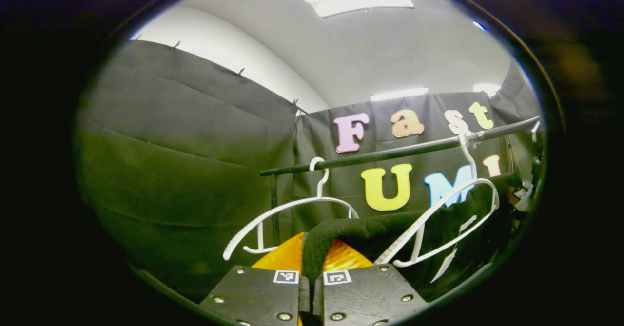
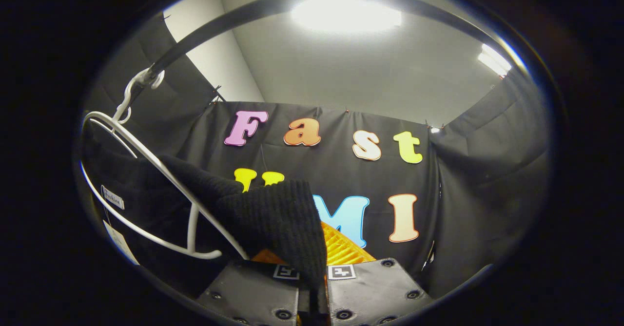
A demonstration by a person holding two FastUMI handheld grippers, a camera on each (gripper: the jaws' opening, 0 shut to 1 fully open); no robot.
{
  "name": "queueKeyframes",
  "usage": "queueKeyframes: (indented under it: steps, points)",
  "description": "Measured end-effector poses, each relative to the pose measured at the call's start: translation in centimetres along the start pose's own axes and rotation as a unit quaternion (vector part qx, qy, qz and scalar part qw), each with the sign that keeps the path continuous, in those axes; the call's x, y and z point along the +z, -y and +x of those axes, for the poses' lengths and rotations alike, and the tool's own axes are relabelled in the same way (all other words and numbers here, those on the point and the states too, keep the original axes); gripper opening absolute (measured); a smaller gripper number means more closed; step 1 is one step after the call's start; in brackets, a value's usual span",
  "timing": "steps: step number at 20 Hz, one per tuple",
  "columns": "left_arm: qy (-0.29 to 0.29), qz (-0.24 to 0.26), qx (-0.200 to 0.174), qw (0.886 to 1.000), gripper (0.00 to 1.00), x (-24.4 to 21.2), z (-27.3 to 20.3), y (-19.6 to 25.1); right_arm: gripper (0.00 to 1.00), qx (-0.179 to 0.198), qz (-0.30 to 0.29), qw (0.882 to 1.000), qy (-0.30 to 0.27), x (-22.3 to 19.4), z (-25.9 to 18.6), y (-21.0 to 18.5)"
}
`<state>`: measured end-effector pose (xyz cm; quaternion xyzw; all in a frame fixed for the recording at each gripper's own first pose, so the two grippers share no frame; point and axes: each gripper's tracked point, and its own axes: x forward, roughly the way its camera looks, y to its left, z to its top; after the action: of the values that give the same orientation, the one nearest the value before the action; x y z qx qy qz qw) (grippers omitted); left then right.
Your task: Grasp the clothes on the hanger with both hands and then place them into the laundry hamper below.
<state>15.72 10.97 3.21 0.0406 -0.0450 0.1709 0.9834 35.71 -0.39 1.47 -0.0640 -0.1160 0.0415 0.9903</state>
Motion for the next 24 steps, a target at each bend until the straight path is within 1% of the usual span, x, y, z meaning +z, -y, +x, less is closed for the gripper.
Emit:
queueKeyframes:
  steps: [1,2,3,5,6,7,10,12,16,18,22,24]
  points:
    - [-0.008,0.001,-0.008,1.0,0.04,-0.7,0.5,0.2,0.1,0.005,0.003,1.0,-0.01,-0.7,0.4,-0.3]
    - [-0.014,-0.001,-0.016,1.0,0.04,-1.4,0.8,0.2,0.03,0.012,0.009,1.0,-0.026,-1.7,0.5,-0.6]
    - [-0.019,-0.003,-0.022,1.0,0.02,-2.1,0.7,0.2,0.03,0.018,0.019,0.999,-0.04,-2.6,0.5,-0.9]
    - [-0.025,-0.007,-0.029,0.999,0.04,-3.4,0.5,0.1,0.1,0.023,0.026,0.998,-0.06,-3.8,0.2,-1.1]
    - [-0.029,-0.005,-0.031,0.999,0.02,-4.2,0.5,0.1,0.07,0.024,0.024,0.997,-0.066,-4.3,0.0,-1.1]
    - [-0.034,-0.003,-0.033,0.999,0.02,-5.0,0.4,0.0,0.1,0.027,0.018,0.997,-0.073,-4.9,0.0,-1.3]
    - [-0.056,-0.003,-0.037,0.998,0.02,-7.0,-0.3,-0.1,0.1,0.036,0.02,0.993,-0.107,-7.0,-0.5,-1.9]
    - [-0.062,-0.004,-0.042,0.997,0.04,-7.8,-1.1,-0.1,0.1,0.032,0.026,0.992,-0.122,-8.0,-1.2,-1.6]
    - [-0.078,0.006,-0.054,0.996,0.02,-9.6,-2.3,0.6,0.1,0.031,0.0,0.988,-0.153,-10.4,-2.4,-1.5]
    - [-0.088,0.008,-0.059,0.994,0.02,-10.4,-2.7,1.1,0.1,0.028,0.002,0.985,-0.169,-11.6,-3.2,-1.4]
    - [-0.105,0.01,-0.07,0.992,0.02,-12.0,-2.0,3.3,0.1,0.021,0.004,0.981,-0.194,-13.4,-5.0,-0.7]
    - [-0.113,0.005,-0.08,0.99,0.02,-13.1,-1.7,4.4,0.1,0.024,0.004,0.978,-0.205,-14.0,-6.2,-0.9]
